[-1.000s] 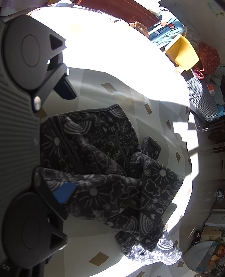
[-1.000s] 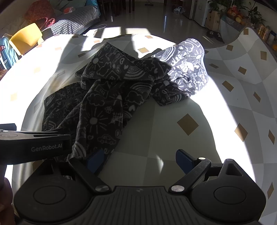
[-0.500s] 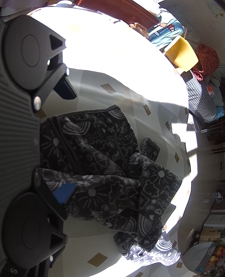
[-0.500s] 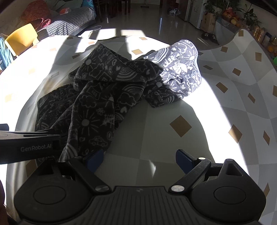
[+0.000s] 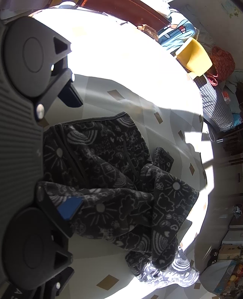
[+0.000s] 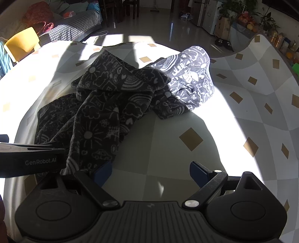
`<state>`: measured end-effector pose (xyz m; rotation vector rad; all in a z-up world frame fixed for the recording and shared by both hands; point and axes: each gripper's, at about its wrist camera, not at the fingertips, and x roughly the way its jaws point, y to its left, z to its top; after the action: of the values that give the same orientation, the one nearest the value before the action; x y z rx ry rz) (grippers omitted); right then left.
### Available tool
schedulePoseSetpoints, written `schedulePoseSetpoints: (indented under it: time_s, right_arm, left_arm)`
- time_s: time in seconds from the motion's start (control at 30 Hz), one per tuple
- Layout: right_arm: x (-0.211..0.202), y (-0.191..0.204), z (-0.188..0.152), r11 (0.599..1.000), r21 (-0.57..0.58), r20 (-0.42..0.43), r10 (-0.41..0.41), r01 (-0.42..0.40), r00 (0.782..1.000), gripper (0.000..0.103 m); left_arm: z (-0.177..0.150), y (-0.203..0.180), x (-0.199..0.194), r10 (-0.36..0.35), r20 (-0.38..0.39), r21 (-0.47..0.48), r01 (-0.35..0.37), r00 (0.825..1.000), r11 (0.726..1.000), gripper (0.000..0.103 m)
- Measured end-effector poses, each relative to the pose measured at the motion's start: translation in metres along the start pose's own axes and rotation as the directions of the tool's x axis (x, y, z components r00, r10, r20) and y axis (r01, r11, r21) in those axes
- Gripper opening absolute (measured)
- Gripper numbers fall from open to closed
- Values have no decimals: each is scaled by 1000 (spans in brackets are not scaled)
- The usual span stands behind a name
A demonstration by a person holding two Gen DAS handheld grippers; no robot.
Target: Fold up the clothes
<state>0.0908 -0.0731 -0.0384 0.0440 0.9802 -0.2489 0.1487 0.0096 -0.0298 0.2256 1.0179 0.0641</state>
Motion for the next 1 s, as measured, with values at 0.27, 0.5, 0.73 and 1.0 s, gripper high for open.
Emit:
schedulePoseSetpoints:
  time_s: [0.27,0.5,0.73,1.0]
  right_arm:
    - [-7,-7,-2,999,-20,22,-27,28,999,90]
    - [-6,-15,-2,999,-22,26,-46,46,999,90]
    - [-7,-23,3,998,-7,46,-63,63,997,90]
    - [-8,-32,9,997,16,61,-78,77,995,90]
  left_arm:
    - [-2,-12,-3,13,21,32,-13,1000,999,103]
    - [-1,-21,-8,-12,43,60,10,999,998,103]
    - [-2,-20,-9,-16,48,61,13,999,998,103]
    - [-2,-19,-12,-24,54,65,20,998,998,103]
